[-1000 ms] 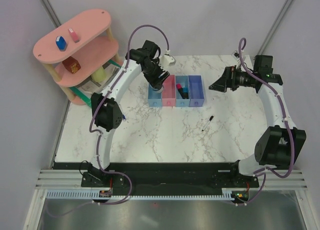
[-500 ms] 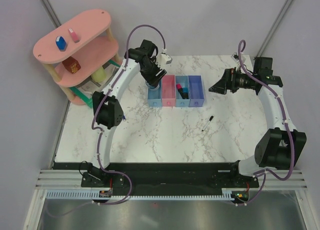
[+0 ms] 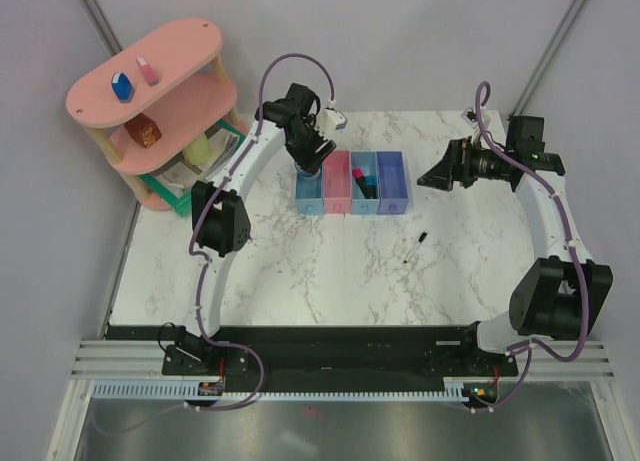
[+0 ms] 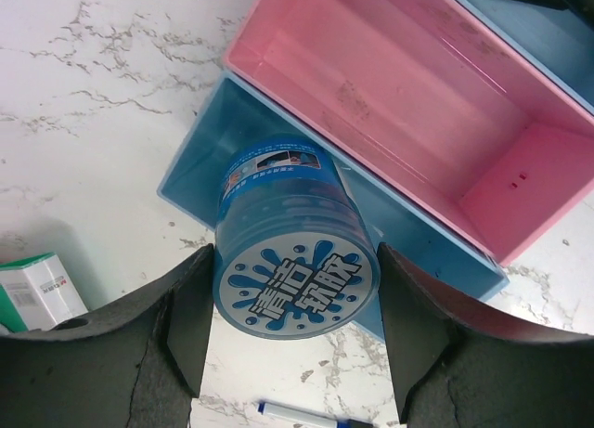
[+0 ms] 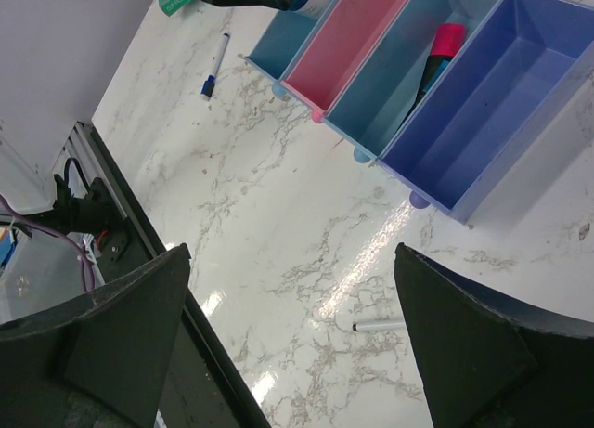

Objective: Sort the stationery into containers
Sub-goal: Place the stationery in the storage box.

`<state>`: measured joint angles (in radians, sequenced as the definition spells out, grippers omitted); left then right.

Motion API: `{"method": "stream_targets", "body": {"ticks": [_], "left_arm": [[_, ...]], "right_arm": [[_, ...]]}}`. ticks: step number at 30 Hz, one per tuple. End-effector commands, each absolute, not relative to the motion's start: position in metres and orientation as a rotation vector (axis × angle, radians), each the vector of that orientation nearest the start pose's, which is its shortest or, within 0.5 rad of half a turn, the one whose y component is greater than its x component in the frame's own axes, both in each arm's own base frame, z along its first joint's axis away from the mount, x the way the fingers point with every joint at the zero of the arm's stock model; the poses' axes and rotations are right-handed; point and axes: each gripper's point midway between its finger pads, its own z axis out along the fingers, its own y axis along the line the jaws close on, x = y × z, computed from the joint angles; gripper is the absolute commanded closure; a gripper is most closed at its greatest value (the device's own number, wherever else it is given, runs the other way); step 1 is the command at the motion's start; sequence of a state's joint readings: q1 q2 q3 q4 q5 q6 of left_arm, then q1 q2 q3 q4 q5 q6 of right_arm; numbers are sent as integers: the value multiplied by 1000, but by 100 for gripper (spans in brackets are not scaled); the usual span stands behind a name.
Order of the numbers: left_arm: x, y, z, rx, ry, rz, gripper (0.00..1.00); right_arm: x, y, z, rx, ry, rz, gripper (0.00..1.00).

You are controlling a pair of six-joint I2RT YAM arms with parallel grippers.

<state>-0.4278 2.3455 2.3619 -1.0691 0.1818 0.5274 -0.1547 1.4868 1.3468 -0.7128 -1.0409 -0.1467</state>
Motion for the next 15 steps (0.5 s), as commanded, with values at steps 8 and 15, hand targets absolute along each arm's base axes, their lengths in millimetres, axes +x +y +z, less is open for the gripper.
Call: {"method": "stream_targets", "body": {"ticks": [8, 15], "left_arm": [[526, -253, 137, 1141, 2176, -162, 98], [526, -254, 123, 1151, 2197, -160, 83]], "right_arm": [[342, 99, 258, -493, 2027, 1074, 2], [341, 100, 259, -495, 2022, 1085, 2]]}}
